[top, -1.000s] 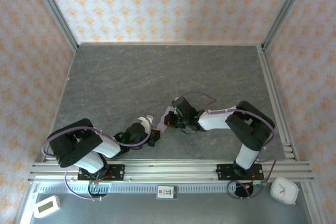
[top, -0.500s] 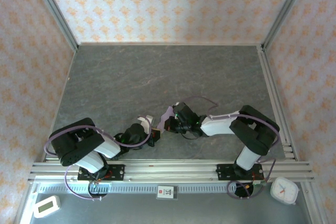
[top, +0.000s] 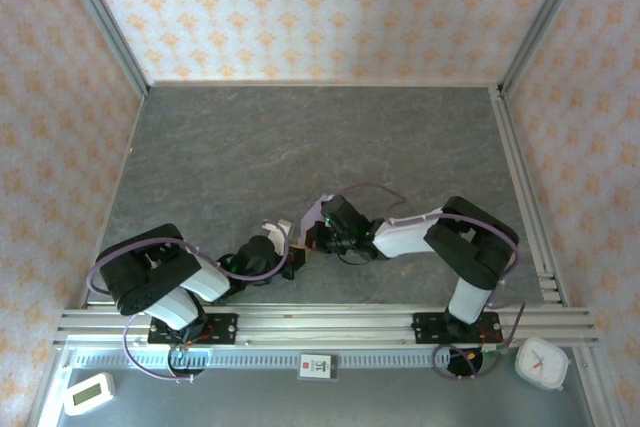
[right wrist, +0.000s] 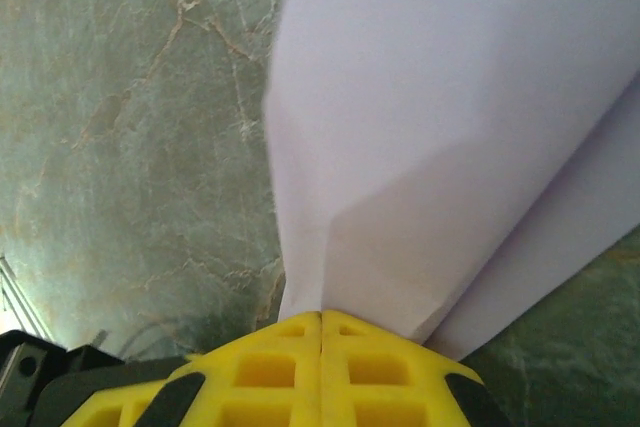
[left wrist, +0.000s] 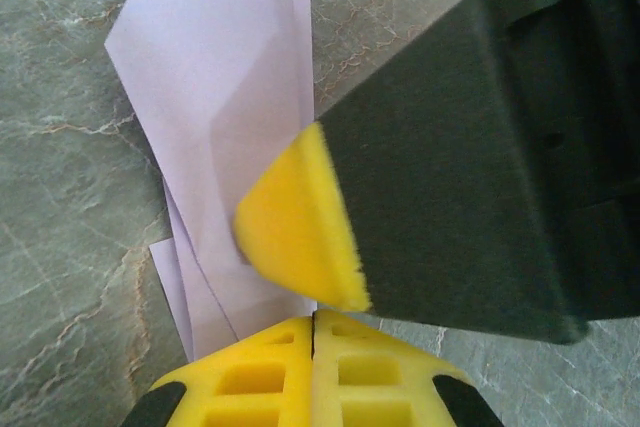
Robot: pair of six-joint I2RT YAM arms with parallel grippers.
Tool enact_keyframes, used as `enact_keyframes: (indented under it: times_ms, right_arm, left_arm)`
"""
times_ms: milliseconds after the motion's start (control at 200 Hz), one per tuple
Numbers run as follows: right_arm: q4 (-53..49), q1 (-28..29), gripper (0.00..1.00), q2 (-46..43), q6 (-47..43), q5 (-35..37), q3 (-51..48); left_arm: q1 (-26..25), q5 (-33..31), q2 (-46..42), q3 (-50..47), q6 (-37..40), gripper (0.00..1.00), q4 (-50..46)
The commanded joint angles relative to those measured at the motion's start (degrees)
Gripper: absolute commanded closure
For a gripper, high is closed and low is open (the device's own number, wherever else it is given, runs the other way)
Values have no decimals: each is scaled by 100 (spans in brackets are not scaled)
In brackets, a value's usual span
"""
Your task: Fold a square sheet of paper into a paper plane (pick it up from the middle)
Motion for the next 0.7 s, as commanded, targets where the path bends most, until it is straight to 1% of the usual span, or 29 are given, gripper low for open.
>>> enact_keyframes:
  times_ms: [0, 145, 420, 586, 696]
  right_arm:
    - [-483, 21, 100, 140, -122, 360, 295]
    - [-858, -89, 100, 143, -257, 494, 405]
    - [-920, -509, 100, 236, -628, 246, 599]
    - [-1123, -710, 100, 406, -876, 217, 839]
    - [-1135, -888, 100, 559, -975, 239, 832]
  left_arm:
    - [-14, 147, 377, 68, -51, 100, -1134]
    - [-14, 143, 528, 156, -64, 100, -1344]
    - [-13, 221, 727, 136, -110, 100, -1213]
    - [-14, 256, 807, 142, -114, 100, -1170]
    - [-14, 290, 838, 148, -113, 100, -1158]
